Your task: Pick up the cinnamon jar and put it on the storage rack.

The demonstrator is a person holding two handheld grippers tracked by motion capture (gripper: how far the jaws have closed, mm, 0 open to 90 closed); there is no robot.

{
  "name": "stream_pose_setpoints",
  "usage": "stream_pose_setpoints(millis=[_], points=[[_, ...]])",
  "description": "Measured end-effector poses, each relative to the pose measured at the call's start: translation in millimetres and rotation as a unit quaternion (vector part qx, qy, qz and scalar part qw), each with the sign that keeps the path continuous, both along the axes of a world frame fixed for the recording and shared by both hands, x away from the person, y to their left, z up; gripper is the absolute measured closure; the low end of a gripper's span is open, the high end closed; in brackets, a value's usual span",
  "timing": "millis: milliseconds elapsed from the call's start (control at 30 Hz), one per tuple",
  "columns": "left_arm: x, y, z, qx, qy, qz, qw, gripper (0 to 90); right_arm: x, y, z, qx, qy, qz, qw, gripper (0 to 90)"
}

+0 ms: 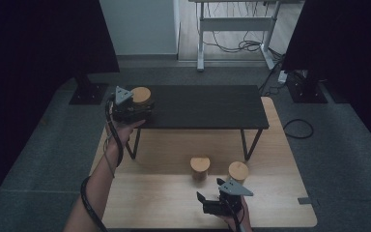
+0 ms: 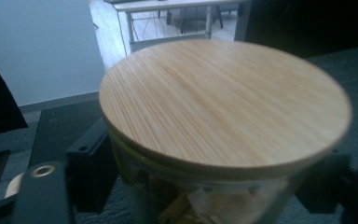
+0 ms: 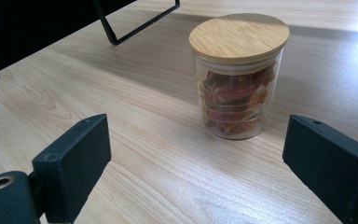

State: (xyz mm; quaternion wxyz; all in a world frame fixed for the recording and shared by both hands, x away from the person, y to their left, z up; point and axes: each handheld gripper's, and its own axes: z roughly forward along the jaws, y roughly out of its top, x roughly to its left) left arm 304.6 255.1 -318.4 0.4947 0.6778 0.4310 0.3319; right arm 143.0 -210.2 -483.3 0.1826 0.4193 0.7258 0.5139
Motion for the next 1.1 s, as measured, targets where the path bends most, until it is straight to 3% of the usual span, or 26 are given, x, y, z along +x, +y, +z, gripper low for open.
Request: stream_pose_setpoints(millis=[200,267,500,633,1100], points=[[-12.3,2.0,3.8,0.001,0.000,-0.003,1.0000,8.9,0.6,-0.3,0.2,0.002,0.001,-0.002,1.0000,7.1],[-19.4,4.9,4.2,-0.009,0.003,-0.003,1.0000,6.2,0.8,0.0,0.0,0.003,0.002,-0.002,1.0000,7.1],[-37.3,13.1,-0.2,-0.017,0.006,-0.014,0.9997,5.7,0.3,0.8,1.0,0.007,0.006,-0.003,1.0000,7.0],[-46.4,12.5,-1.9,-0.007,0.002,-0.014,0.9999,5.3,1.3,1.6,1.4,0.004,0.006,-0.003,1.0000,6.9],[-70.0,23.0,-9.2,-0.011,0.009,-0.030,0.9995,6.0,1.2,3.0,0.4,-0.006,0.005,0.001,1.0000,6.8]])
